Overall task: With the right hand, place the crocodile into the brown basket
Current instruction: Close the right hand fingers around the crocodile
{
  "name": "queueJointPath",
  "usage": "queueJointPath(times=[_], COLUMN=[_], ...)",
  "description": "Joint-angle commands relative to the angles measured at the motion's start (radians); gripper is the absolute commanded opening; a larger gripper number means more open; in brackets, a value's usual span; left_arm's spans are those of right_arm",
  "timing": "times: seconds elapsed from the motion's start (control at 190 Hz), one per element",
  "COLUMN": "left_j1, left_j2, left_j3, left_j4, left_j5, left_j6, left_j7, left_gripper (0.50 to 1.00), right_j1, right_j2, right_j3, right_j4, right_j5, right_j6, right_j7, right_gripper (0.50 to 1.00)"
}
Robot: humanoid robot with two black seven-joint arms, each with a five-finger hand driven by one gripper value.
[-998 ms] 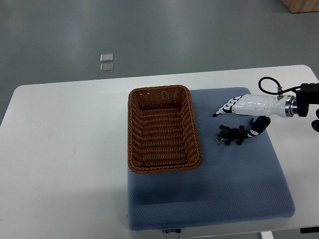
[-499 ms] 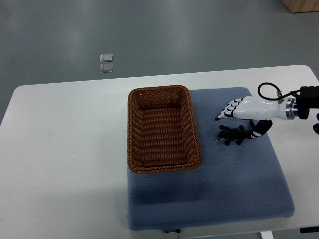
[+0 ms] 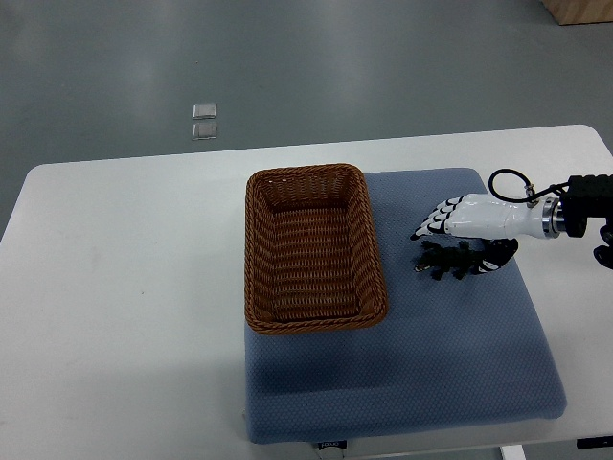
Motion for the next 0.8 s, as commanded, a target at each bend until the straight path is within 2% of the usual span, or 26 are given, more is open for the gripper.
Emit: queueJointPath(times=[0.0,0.462,0.572,0.657,0.793], left_j1=[0.000,0.000,0.000,0.000,0.000], left_j2=[0.000,0.000,0.000,0.000,0.000], left_j3=[0.000,0.000,0.000,0.000,0.000], left_j4=[0.000,0.000,0.000,0.000,0.000], left_j5=[0.000,0.000,0.000,0.000,-0.002], left_j6=[0.000,-0.001,0.000,0.000,0.000], left_j7=[0.001,0.001,-0.001,0.001,0.001], left_gripper=[1.000,1.000,1.000,1.000,1.000], right_j1=[0.000,-0.002,-0.002,-0.002,-0.002], right_j2=[0.002,0.010,0.010,0.010,0.014], right_j3=[0.000,-0.014,-0.015,-0.025,-0.032], right_j4=[-0.003,-0.004,-0.004,-0.006,-0.017], right_j5=[-0.003,-0.009,-0.010,-0.012,-0.013], right_j6=[-0.001,-0.001,-0.001,-0.001,-0.001], right_j7=[0.000,0.000,0.000,0.000,0.000], right_gripper=[0.926,0.909,0.866,0.854,0.795])
